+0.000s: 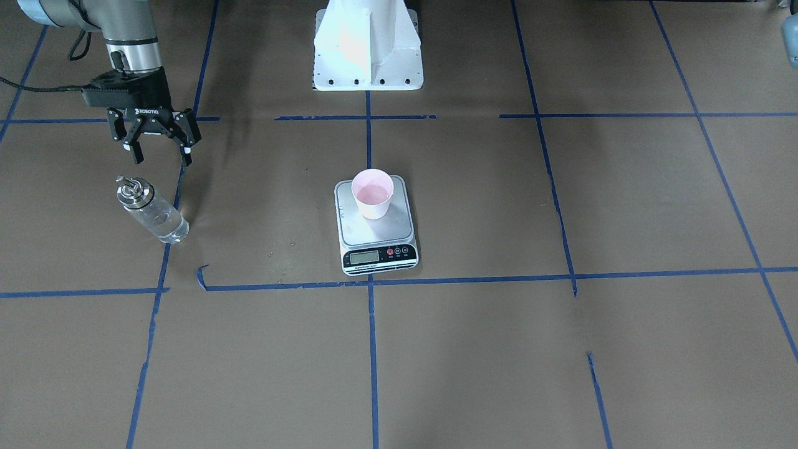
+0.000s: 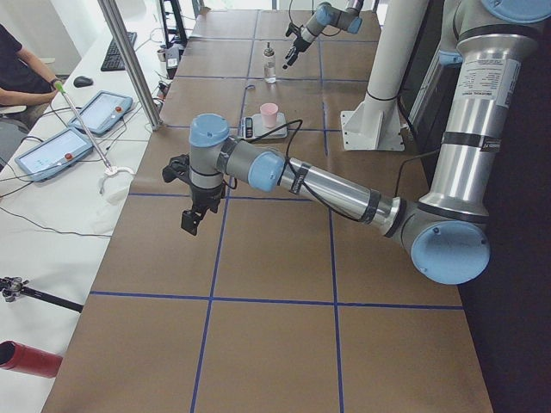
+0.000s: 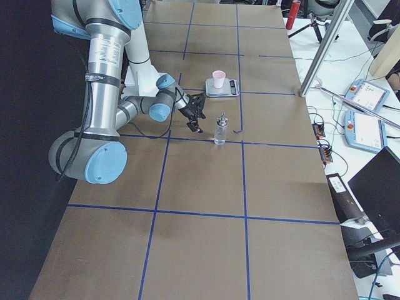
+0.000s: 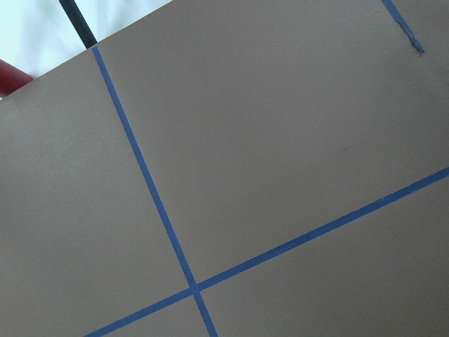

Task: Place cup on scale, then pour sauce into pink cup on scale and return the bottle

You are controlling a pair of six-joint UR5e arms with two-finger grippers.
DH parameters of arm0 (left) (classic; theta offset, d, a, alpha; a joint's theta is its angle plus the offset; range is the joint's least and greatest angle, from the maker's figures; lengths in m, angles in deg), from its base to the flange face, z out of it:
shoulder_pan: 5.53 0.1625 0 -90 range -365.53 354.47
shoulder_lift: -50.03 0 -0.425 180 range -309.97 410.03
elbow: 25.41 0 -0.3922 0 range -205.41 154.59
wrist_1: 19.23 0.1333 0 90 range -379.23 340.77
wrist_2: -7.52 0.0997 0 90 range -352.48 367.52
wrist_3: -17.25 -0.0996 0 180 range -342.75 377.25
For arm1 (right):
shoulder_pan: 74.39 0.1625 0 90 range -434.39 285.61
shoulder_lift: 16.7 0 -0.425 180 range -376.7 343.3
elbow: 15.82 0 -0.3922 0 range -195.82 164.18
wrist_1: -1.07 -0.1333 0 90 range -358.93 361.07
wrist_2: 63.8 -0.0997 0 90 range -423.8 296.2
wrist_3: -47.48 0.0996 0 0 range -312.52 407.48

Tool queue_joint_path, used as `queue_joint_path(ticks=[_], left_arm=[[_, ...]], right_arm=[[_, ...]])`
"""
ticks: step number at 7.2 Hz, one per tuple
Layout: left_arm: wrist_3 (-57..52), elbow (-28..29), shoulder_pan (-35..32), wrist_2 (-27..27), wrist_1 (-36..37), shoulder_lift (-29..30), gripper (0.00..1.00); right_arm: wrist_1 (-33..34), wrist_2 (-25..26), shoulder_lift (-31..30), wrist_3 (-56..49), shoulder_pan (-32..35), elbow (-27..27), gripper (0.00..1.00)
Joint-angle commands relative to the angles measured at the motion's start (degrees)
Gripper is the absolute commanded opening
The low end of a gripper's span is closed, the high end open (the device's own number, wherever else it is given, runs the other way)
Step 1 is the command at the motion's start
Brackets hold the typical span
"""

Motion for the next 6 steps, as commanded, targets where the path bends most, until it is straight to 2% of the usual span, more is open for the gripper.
queue_joint_path(ticks=[1, 2, 3, 4, 5, 6], left_arm=[[-0.09, 0.33, -0.01, -0.09, -0.07, -0.15, 1.00], [-0.09, 0.50, -0.01, -0.09, -0.16, -0.41, 1.00], [-0.09, 0.51, -0.01, -0.09, -0.16, -0.59, 1.00], [-0.18, 0.51, -0.01, -0.09, -0.25, -0.76, 1.00], [-0.79, 0.68, -0.09, -0.09, -0.51, -0.94, 1.00], [-0.79, 0.68, -0.36, -0.18, -0.51, -1.11, 1.00]], right_arm=[[19.45, -20.01, 1.37, -3.25, 7.70, -12.13, 1.00], [25.48, -29.11, 5.57, -11.80, 17.00, -13.32, 1.00], [26.24, -35.20, 6.05, -22.59, 23.27, -12.47, 1.00], [26.16, -42.83, 6.75, -34.71, 33.94, -8.63, 1.00], [25.72, -51.26, 7.71, -47.53, 44.23, -1.63, 1.00], [25.80, -56.13, 8.42, -62.28, 52.86, 6.27, 1.00]])
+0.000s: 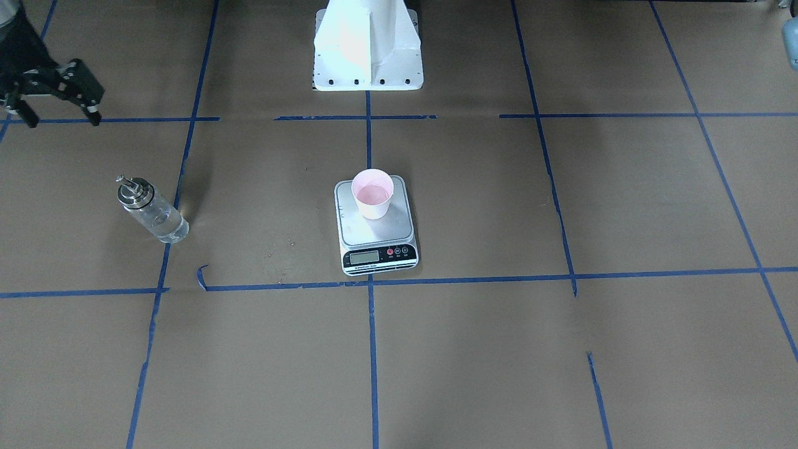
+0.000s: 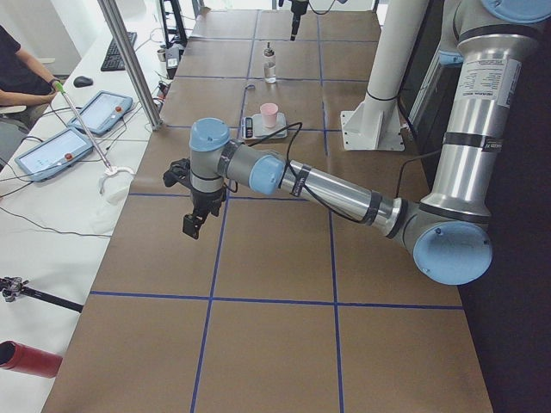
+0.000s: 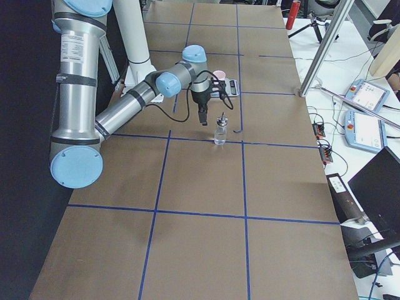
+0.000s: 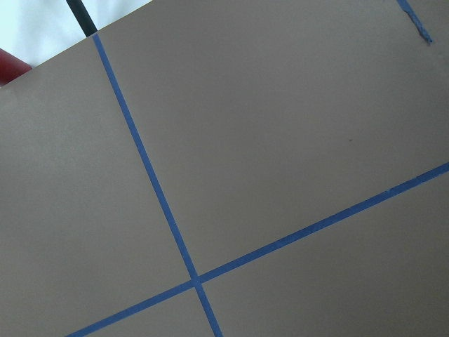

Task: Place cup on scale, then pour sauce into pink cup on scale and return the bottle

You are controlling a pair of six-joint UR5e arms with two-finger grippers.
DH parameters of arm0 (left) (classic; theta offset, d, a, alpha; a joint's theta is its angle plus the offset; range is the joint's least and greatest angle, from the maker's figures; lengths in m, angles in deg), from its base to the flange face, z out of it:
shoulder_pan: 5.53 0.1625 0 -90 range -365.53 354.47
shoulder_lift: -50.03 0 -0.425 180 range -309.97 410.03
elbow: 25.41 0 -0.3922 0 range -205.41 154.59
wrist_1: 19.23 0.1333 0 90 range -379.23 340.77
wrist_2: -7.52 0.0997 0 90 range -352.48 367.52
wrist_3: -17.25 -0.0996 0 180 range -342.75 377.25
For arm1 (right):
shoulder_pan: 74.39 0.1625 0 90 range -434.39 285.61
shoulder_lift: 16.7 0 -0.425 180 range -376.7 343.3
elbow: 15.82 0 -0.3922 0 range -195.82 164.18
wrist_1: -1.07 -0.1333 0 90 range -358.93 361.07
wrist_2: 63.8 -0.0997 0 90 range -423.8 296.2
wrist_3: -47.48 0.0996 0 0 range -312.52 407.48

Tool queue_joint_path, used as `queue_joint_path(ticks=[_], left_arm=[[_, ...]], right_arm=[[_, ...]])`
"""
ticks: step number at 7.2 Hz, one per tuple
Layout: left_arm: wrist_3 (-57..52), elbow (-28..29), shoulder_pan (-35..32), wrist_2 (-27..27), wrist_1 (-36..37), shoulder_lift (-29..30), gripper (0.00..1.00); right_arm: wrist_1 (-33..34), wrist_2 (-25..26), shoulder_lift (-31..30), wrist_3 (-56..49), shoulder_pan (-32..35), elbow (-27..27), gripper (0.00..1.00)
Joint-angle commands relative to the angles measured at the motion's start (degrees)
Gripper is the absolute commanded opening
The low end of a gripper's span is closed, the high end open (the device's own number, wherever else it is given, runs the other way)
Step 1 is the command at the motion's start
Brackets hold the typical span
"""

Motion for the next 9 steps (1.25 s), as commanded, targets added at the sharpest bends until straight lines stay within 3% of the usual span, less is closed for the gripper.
queue_joint_path(ticks=[1, 3, 4, 5, 6, 8, 9], left_arm=[[-0.20, 0.23, -0.29, -0.07, -0.36, -1.86, 1.00], [0.41, 1.80, -0.38, 0.02, -1.58, -3.28, 1.00], [3.89, 1.90, -0.47, -1.02, -1.76, -2.50, 1.00], [6.63, 2.51, -0.55, -3.21, -2.03, -3.01, 1.00], [6.57, 3.56, -0.90, -3.06, -2.20, -3.54, 1.00], [6.04, 9.18, -3.43, -3.05, -2.21, -3.81, 1.00], [-2.14, 11.02, -7.46, -3.05, -1.68, -3.81, 1.00]], right_arm=[[0.07, -11.38, 2.61, -29.18, 17.75, 16.60, 1.00], [0.07, -12.13, 2.02, -41.91, 24.21, 25.17, 1.00], [-0.02, -11.52, 1.93, -42.05, 24.50, 27.12, 1.00], [-0.54, -11.77, 2.62, -42.14, 24.24, 33.92, 1.00], [-5.34, -11.60, 3.24, -42.05, 24.32, 37.56, 1.00], [-7.67, -11.86, 2.72, -40.83, 24.59, 39.00, 1.00], [-7.67, -11.86, 2.89, -38.82, 24.59, 38.92, 1.00]])
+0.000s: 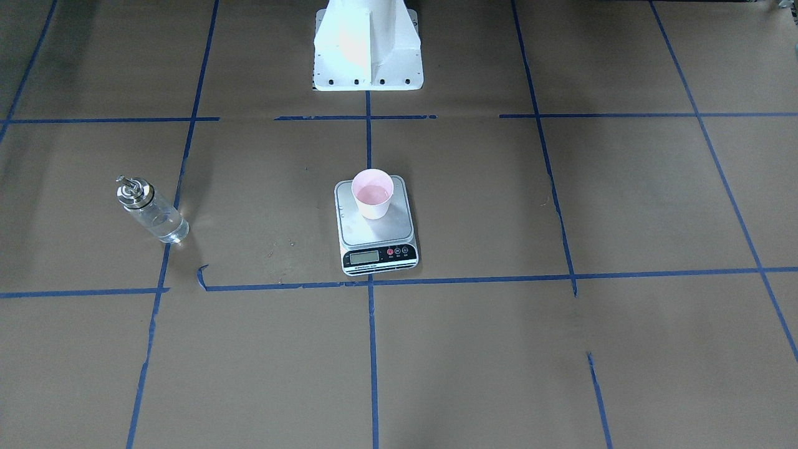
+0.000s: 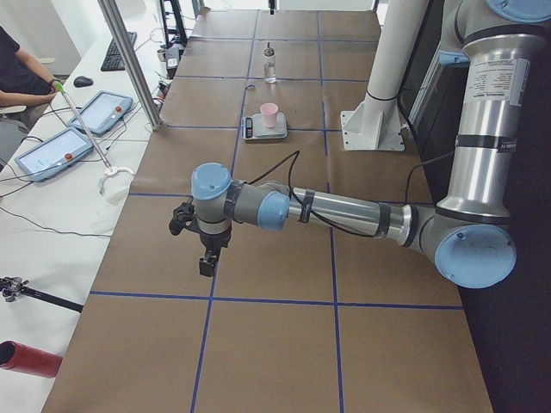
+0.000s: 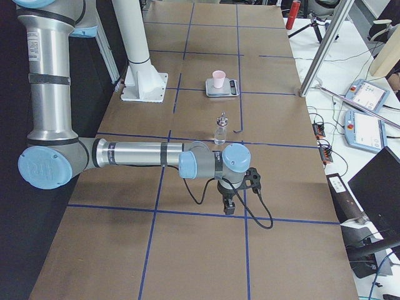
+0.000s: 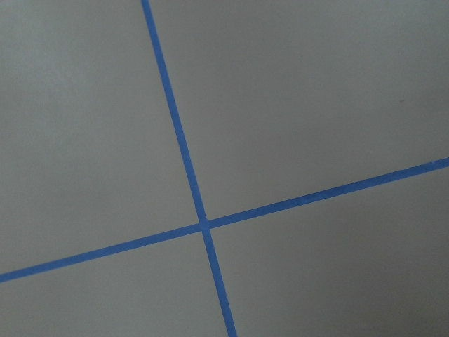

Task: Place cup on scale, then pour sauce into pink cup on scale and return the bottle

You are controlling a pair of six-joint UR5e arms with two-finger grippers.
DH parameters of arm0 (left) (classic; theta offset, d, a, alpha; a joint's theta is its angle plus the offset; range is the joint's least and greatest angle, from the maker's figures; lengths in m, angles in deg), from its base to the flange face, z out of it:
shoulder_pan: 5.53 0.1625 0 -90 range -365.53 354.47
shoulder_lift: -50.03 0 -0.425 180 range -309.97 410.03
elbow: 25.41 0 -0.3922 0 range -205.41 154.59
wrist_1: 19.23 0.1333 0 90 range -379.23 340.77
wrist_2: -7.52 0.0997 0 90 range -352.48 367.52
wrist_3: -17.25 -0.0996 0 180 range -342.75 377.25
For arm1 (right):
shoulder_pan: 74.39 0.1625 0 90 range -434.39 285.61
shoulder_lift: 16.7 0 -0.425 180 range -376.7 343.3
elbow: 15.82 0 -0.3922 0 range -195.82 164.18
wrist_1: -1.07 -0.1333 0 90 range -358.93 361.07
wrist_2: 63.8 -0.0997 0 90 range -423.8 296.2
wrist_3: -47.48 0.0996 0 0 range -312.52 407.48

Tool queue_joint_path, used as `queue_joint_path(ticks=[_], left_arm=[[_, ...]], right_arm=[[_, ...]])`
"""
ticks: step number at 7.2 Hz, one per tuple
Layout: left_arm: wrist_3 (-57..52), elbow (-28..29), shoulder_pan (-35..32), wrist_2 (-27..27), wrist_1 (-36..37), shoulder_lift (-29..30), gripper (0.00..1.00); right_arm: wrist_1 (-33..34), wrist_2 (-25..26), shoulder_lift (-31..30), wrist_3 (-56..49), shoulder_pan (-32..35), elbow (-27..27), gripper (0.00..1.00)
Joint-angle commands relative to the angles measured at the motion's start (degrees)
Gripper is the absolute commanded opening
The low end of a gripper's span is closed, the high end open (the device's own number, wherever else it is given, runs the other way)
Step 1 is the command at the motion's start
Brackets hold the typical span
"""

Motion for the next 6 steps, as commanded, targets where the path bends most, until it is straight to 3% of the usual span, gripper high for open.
queue_joint_path(ticks=[1, 3, 6], left_arm=[[-14.20, 4.41, -4.51, -0.07, 1.64, -0.31, 1.00], [-15.42, 5.57, -4.43, -0.25, 1.04, -3.46, 1.00], [-14.63, 5.04, -4.26, -0.24, 1.30, -3.12, 1.00]], right_arm=[[-0.54, -0.07, 0.31, 3.52, 0.06, 0.09, 1.00], [-0.63, -0.42, 0.40, 6.77, 0.50, -1.92, 1.00], [-0.63, -0.33, -0.22, 6.96, 0.77, -2.81, 1.00]])
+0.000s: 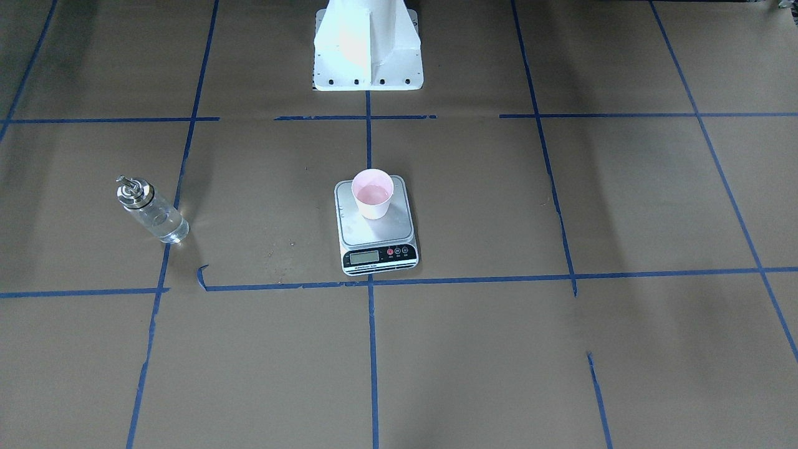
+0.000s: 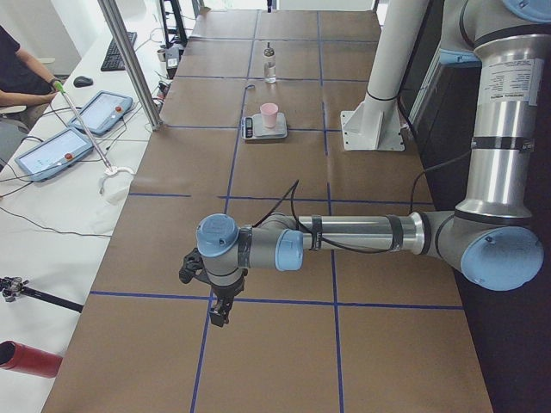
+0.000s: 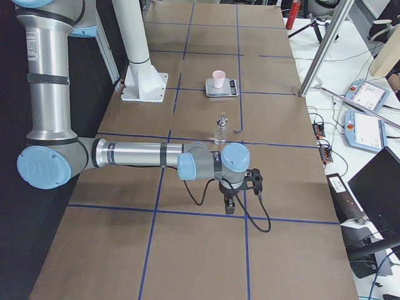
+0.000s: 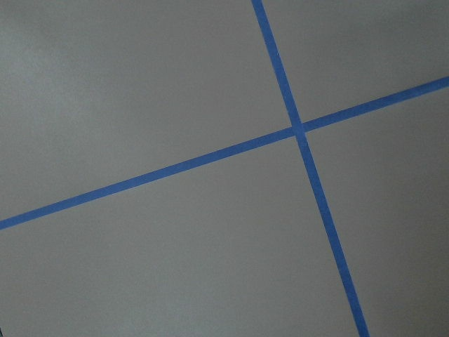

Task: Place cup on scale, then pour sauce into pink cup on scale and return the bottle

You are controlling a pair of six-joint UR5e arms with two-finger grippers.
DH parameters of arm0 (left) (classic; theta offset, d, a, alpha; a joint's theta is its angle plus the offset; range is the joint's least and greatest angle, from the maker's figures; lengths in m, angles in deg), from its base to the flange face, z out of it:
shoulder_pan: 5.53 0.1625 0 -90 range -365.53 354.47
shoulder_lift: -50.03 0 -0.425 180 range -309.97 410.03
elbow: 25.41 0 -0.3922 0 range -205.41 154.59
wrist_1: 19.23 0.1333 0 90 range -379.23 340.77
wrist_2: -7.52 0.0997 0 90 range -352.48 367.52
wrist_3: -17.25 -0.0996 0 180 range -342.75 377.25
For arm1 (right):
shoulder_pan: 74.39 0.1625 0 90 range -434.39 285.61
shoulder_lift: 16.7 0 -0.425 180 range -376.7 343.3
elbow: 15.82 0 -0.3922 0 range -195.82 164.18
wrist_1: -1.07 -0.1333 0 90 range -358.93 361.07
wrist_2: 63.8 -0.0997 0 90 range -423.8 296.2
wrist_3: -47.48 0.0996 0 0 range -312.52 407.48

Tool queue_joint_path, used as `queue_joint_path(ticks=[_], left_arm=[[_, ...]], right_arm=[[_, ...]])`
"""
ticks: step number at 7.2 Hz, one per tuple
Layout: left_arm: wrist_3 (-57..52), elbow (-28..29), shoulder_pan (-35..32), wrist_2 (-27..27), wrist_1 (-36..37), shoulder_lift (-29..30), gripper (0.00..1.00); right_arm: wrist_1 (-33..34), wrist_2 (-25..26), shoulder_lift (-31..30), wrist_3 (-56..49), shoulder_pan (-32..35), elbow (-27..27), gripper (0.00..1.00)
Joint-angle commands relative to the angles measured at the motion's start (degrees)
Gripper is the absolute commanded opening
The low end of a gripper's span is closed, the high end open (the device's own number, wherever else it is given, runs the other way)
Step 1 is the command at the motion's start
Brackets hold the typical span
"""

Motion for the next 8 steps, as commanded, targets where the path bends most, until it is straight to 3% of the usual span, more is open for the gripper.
queue_joint_path(ticks=[1, 4, 6, 8], left_arm=[[0.12, -0.47, 0.02, 0.09, 0.13, 0.36, 1.00], [0.29, -0.29, 0.11, 0.00, 0.22, 0.19, 1.00], [13.76, -0.99, 0.02, -0.09, -0.13, 0.19, 1.00], [15.06, -1.08, 0.02, -0.09, -0.22, 0.19, 1.00]], right_arm=[[0.00, -0.03, -0.22, 0.11, 0.40, -0.37, 1.00], [0.09, 0.15, -0.40, 0.19, 2.07, 0.33, 1.00], [0.09, 0.24, -0.40, 0.20, 2.34, 0.33, 1.00], [0.09, 0.24, -0.49, 1.07, 2.34, 0.34, 1.00]])
